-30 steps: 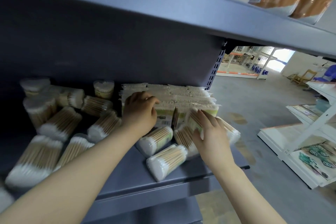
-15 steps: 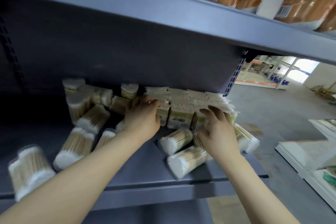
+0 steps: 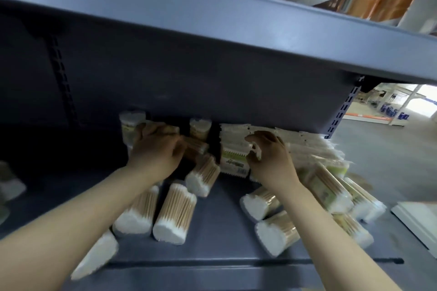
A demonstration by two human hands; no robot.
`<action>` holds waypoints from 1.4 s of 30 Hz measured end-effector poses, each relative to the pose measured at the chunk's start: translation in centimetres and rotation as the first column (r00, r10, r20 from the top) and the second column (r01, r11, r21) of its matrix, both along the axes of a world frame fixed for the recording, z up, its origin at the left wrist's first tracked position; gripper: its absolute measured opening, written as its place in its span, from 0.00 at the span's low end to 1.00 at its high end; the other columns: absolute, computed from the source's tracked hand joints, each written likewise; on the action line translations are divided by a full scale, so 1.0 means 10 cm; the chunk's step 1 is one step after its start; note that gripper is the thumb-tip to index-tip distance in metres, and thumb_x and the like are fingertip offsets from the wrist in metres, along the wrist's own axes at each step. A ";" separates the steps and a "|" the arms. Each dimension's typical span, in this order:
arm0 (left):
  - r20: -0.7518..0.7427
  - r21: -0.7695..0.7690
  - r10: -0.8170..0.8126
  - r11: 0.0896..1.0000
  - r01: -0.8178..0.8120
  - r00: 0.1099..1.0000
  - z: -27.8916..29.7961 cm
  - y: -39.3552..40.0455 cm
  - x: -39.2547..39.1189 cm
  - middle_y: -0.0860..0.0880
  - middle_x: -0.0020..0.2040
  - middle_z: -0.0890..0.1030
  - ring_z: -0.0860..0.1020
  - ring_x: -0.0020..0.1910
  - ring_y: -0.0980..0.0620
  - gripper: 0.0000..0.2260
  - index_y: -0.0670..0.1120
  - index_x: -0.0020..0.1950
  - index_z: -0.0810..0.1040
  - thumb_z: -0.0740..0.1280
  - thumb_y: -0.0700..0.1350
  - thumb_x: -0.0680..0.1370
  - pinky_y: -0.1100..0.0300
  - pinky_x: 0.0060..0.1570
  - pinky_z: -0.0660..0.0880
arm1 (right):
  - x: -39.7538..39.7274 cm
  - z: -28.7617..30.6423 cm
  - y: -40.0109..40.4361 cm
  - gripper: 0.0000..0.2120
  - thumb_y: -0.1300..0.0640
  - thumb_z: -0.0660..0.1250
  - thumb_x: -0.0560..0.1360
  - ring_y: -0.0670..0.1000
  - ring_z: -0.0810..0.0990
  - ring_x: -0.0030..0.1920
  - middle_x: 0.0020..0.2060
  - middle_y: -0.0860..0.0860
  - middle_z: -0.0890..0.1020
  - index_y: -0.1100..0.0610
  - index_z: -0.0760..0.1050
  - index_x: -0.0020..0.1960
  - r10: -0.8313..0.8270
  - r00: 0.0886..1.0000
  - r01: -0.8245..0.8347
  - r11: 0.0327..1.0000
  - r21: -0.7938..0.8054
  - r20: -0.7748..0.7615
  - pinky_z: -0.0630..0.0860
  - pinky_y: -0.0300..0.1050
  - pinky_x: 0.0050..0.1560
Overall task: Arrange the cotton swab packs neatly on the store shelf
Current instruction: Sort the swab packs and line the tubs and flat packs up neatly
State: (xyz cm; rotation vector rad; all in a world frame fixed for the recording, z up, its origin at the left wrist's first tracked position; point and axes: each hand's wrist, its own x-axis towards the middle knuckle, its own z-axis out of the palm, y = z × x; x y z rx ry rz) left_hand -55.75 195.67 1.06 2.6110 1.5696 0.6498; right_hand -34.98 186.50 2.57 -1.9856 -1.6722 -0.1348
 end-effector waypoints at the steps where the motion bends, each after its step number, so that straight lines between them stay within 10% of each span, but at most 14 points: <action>1: -0.021 -0.031 -0.038 0.999 0.037 0.999 -0.02 0.03 0.00 0.55 0.70 0.68 0.57 0.72 0.51 0.17 0.52 0.61 0.76 0.53 0.54 0.80 0.55 0.70 0.48 | -0.01 0.03 0.06 0.19 0.62 0.62 0.73 0.53 0.68 0.64 0.63 0.52 0.73 0.55 0.73 0.63 0.009 1.000 -0.009 1.000 0.008 -0.025 0.66 0.43 0.60; 6: -0.094 -0.062 -0.071 0.996 0.065 0.993 -0.03 0.09 0.10 0.55 0.74 0.61 0.47 0.75 0.53 0.17 0.55 0.67 0.70 0.51 0.54 0.81 0.55 0.69 0.37 | -0.03 0.19 0.35 0.17 0.62 0.62 0.75 0.53 0.71 0.63 0.63 0.52 0.73 0.55 0.72 0.63 0.048 0.998 -0.048 0.999 -0.013 -0.049 0.67 0.42 0.61; 14: -0.131 0.025 -0.023 0.999 0.026 0.991 -0.04 0.34 0.02 0.56 0.72 0.63 0.53 0.73 0.51 0.16 0.55 0.67 0.68 0.52 0.54 0.81 0.53 0.70 0.47 | -0.16 0.20 0.85 0.16 0.60 0.61 0.77 0.54 0.72 0.61 0.65 0.54 0.72 0.57 0.71 0.65 0.152 0.988 -0.152 0.984 -0.096 -0.010 0.67 0.42 0.56; 27: -0.141 0.026 -0.112 0.993 0.117 0.984 -0.06 0.46 -0.04 0.51 0.53 0.78 0.75 0.52 0.51 0.14 0.51 0.46 0.72 0.50 0.52 0.82 0.59 0.52 0.68 | -0.16 0.04 1.37 0.14 0.56 0.60 0.79 0.53 0.75 0.58 0.60 0.54 0.77 0.57 0.75 0.62 0.310 0.951 -0.308 0.932 -0.190 -0.017 0.70 0.44 0.59; 34: -0.039 -0.007 -0.109 0.994 0.109 0.993 -0.01 0.44 -0.07 0.50 0.45 0.79 0.71 0.40 0.56 0.17 0.53 0.31 0.63 0.55 0.47 0.81 0.61 0.36 0.62 | -0.15 0.01 1.39 0.11 0.55 0.67 0.75 0.55 0.78 0.47 0.45 0.58 0.79 0.64 0.80 0.47 0.330 0.944 -0.325 0.933 -0.157 0.010 0.71 0.44 0.47; 42: 0.007 0.075 0.007 0.997 -0.008 1.000 0.00 0.46 -0.17 0.52 0.53 0.77 0.74 0.53 0.52 0.09 0.52 0.49 0.77 0.57 0.50 0.79 0.61 0.46 0.66 | -0.20 0.04 1.35 0.08 0.53 0.71 0.71 0.50 0.78 0.48 0.44 0.52 0.79 0.56 0.75 0.42 0.299 0.949 -0.311 0.936 -0.165 -0.097 0.71 0.40 0.46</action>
